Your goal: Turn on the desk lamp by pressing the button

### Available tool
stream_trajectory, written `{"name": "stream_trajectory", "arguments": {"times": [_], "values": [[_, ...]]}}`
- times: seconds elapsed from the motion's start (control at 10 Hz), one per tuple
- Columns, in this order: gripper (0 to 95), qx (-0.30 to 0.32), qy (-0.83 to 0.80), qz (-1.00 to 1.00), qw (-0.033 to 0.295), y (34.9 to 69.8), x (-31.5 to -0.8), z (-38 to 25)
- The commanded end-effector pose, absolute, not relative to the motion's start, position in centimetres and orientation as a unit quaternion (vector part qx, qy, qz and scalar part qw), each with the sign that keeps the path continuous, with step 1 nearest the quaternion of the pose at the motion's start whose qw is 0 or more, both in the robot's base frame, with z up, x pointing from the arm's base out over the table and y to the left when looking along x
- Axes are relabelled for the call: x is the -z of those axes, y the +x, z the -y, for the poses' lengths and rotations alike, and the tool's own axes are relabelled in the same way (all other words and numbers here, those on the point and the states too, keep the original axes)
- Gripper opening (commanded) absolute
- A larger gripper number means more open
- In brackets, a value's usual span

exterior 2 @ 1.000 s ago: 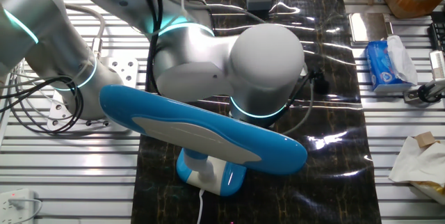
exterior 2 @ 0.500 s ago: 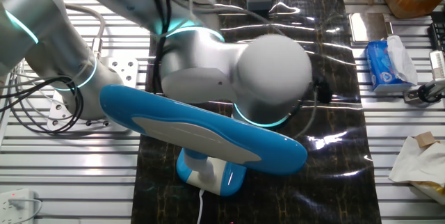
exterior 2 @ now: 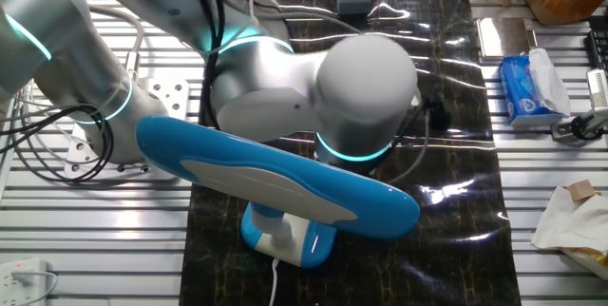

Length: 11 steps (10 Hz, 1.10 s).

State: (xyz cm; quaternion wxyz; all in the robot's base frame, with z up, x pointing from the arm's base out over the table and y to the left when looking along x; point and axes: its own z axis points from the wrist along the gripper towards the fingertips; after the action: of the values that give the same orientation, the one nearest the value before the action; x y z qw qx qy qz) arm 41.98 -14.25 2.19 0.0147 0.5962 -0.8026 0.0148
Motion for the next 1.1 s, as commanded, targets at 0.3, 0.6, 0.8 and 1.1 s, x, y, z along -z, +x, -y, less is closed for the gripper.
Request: {"name": "stream_trajectory", "arguments": {"times": [0.3,0.6,0.8,1.1], "values": [[95.0,-0.037,0.612,0.790,0.010,42.02,-2.15,14.34],[95.0,0.016,0.598,0.802,0.010,42.03,-2.14,14.35],[95.0,0.043,0.592,0.804,0.027,42.03,-2.14,14.35],[95.0,0.041,0.597,0.800,0.026,42.03,-2.14,14.35]]}}
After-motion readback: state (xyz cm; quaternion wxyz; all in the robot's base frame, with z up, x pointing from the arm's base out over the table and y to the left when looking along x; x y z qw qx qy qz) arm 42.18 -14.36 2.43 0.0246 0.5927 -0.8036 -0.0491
